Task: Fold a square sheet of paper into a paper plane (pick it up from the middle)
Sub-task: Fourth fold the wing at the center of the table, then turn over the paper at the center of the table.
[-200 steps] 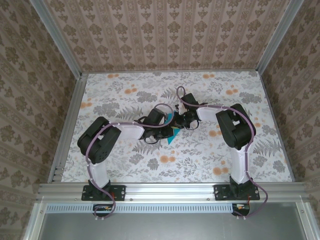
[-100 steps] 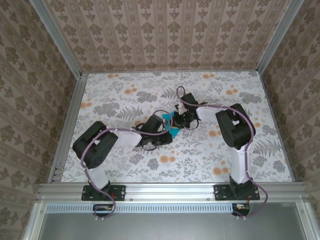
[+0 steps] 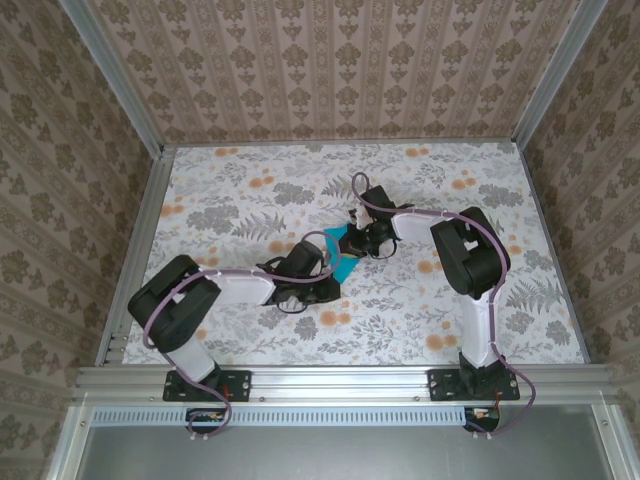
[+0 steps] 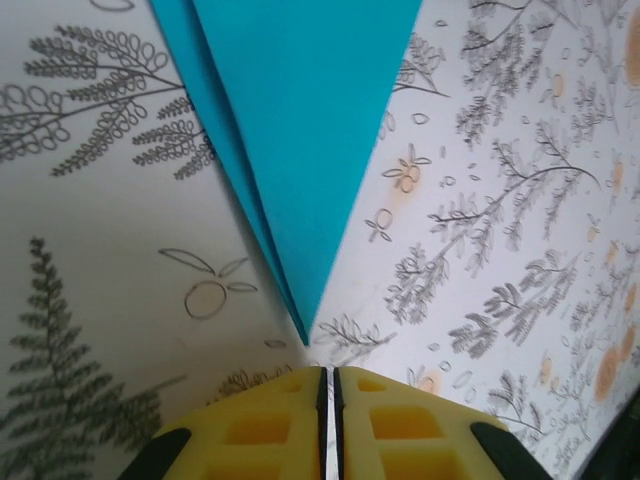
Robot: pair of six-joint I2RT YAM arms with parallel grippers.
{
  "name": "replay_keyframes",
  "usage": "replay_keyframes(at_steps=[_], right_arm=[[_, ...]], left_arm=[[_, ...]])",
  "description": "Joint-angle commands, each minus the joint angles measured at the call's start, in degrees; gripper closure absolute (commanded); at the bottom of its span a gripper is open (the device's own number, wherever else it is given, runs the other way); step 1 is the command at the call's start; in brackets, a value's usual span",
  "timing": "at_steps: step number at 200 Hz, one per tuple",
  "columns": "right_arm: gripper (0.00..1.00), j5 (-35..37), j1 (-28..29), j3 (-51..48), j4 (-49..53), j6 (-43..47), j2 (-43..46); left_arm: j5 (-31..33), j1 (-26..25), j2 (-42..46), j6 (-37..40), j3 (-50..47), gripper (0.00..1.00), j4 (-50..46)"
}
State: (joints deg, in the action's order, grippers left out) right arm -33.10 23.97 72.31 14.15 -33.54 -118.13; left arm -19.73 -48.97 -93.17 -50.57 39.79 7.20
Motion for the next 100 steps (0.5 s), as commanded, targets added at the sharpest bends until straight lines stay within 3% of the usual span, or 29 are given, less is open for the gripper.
replay_keyframes(at_steps=[1,51,100], right_arm=[[0.9,2.89,0.04,1.25,2.77,0.56,0.54],[0.71,2.6,0.03,-1.14,-1.27,0.01,7.98],[0.6,7.08,-0.39,-4.9,-2.74,-1.38,9.49]], left_arm=[[0.56,1.78,5.83,0.22,0.61,0.84,-3.93],[3.48,10.68,13.24,0.51,-1.03,0.71,-7.12],[1.77,13.02,11.08,1.02,-0.3,0.64,-5.17]])
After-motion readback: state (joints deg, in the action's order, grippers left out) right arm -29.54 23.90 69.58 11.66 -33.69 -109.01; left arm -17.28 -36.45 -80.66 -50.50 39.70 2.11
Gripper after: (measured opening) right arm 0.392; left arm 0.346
